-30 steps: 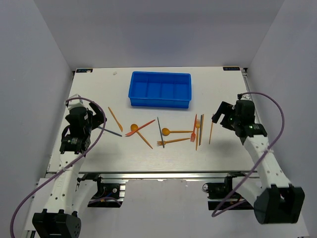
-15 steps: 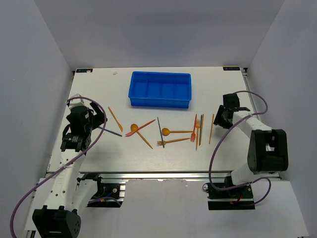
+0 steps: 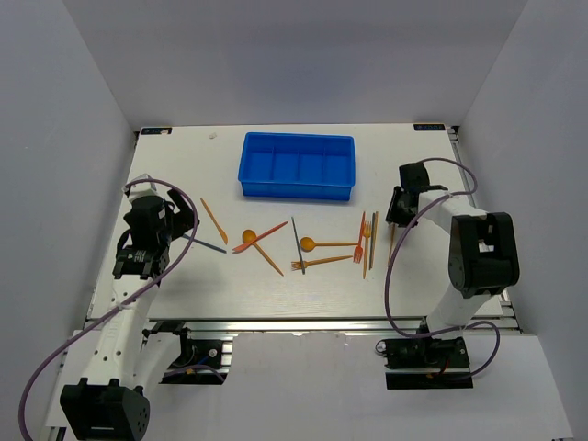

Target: Sort the eating utensils into containers

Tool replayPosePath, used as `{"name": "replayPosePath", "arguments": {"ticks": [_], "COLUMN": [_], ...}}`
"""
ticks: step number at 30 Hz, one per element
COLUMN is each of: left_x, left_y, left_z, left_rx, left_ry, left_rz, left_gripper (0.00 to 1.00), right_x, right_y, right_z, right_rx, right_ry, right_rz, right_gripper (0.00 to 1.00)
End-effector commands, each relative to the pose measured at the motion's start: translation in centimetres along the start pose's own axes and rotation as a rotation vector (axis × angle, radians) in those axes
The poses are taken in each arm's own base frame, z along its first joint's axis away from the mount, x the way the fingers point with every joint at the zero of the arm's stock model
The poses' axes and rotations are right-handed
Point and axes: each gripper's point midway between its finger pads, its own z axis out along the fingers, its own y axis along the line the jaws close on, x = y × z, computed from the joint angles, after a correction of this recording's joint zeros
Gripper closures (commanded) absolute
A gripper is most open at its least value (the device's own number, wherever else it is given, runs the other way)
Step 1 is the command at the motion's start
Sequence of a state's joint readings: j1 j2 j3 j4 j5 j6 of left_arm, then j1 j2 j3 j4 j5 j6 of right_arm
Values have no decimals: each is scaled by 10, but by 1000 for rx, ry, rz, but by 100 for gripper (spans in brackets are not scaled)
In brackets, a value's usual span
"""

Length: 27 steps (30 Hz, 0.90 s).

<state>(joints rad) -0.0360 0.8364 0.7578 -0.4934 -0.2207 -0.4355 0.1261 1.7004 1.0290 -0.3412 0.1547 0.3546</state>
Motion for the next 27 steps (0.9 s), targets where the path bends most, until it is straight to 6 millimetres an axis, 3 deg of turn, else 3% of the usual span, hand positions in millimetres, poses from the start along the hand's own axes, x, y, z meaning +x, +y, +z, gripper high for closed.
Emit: {"name": "replayPosePath", "arguments": {"ticks": [1,6,11,13,16,18,19,23,24,26,27], "left_x": [-1,-1,0,-1,-1,-1,0,0,0,0,1], "left_y": [-2,-2,-2,-1,-1,-2,-1,-1,-1,0,0], "left_z": [-1,-1,0,-1,-2,-1,-1,0,0,0,0], "left_rx": [8,8,6,2,5,7,6,2,1,-1,-2], "left_ry": [-3,-3,3,0,-3,0,3,3,2,3,4], "left_rz": [-3,-4,-2,-2,-2,-1,-1,1,1,2,0], "left_gripper": [2,2,2,2,2,2,2,2,2,2,2], "right_x": [-1,22,42,46,37,17,-4,-41,-62,-79,-103], "right_y": [-3,-9,-15,-13,-4,6,15,33,47,62,84], "right_z": [10,23,32,33,24,7,-8,-39,-52,-61,-78], "right_rx": [55,80,101,86,43,16,-8,-41,-79,-113,-180], "right_ry": [32,99,158,165,132,74,15,-72,-118,-140,-192], "right_rz": [-12,-12,-30,-30,-28,-36,-41,-74,-81,-101,-114], "right_gripper": [61,73,98,100,100,100,100,100,100,100,100]}}
